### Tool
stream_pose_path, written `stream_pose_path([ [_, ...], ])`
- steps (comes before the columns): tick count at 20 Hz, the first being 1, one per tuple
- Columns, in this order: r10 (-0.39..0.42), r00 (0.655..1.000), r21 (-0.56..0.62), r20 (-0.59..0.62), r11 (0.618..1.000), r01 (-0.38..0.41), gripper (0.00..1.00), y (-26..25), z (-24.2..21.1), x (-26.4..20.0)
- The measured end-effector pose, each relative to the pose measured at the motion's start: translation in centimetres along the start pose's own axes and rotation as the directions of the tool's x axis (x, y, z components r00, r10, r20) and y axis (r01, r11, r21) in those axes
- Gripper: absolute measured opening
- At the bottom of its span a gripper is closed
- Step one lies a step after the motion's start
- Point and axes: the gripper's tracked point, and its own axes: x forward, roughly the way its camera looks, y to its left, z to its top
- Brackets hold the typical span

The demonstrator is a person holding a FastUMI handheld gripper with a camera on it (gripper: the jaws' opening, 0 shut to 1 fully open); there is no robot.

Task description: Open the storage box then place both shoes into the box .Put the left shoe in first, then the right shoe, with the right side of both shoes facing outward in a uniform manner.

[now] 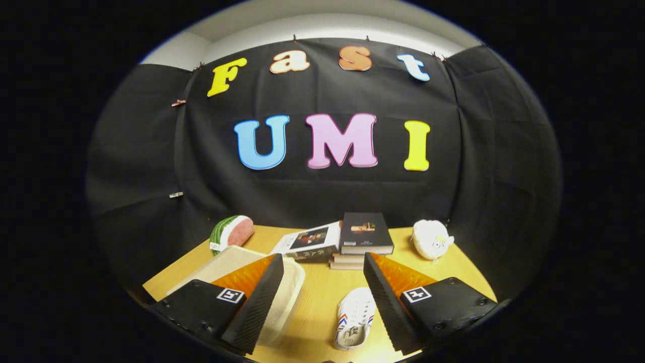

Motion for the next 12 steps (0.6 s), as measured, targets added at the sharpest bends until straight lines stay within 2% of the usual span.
stream_pose_path([
  [3,0.058,0.991,0.125,-0.124,0.991,-0.042,0.98,1.0,-2.9,0.0],
  [5,0.084,0.975,0.212,-0.207,0.977,-0.039,0.98,1.5,-5.2,0.2],
  [8,0.204,0.922,0.386,-0.329,0.92,-0.066,0.98,4.1,-8.6,0.0],
  [12,0.324,0.832,0.535,-0.451,0.844,-0.038,0.98,6.0,-12.6,0.1],
])
